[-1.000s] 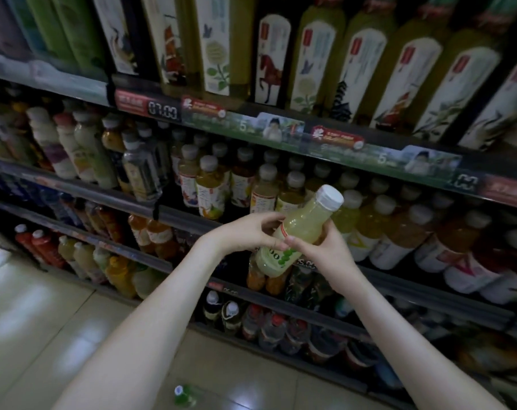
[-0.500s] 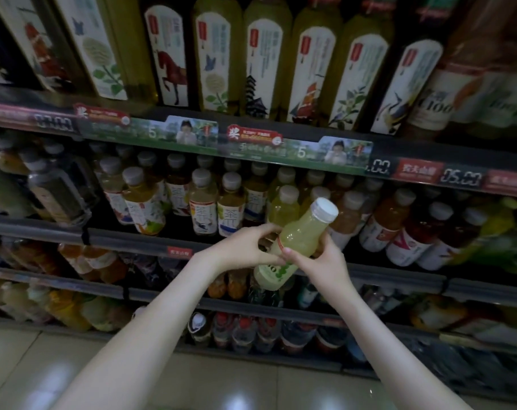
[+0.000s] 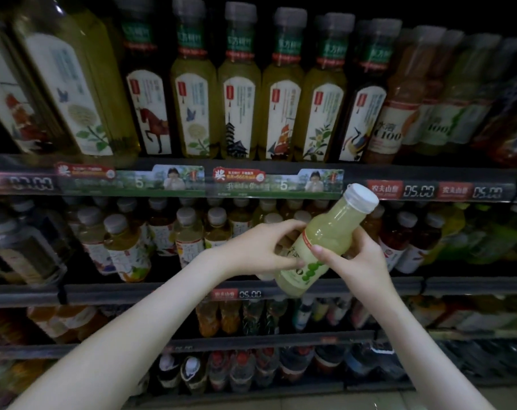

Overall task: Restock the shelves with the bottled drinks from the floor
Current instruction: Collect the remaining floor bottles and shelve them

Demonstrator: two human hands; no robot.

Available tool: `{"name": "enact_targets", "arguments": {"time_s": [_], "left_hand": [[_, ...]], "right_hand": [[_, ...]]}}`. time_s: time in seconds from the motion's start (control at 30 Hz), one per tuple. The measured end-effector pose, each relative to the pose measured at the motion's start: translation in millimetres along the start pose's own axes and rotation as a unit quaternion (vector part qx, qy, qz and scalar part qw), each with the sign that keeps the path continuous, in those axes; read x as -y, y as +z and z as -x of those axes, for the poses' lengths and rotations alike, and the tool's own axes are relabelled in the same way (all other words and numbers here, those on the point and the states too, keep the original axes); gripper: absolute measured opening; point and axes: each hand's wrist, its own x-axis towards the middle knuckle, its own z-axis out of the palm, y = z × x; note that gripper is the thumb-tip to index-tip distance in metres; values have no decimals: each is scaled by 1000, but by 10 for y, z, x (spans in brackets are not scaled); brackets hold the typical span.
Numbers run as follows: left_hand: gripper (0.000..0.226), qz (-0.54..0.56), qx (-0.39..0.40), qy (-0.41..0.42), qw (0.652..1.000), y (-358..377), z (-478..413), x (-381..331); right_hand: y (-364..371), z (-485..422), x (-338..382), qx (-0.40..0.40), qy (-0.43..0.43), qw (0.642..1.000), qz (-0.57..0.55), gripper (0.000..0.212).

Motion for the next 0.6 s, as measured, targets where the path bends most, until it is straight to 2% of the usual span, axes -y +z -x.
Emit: {"name": "enact_targets", "arguments": {"time_s": [0.3, 0.47, 0.6], "left_hand": [[61, 56, -35, -52, 996, -561, 384, -75], [56, 120, -46, -38, 991, -774, 378, -115], [54, 151, -29, -15, 988, -791, 222, -305]], "right_hand": [[305, -143, 570, 55, -2, 998, -18, 39], [310, -268, 865, 73, -1, 996, -42, 51], [56, -308, 1032, 80, -18, 994, -69, 47]]}}
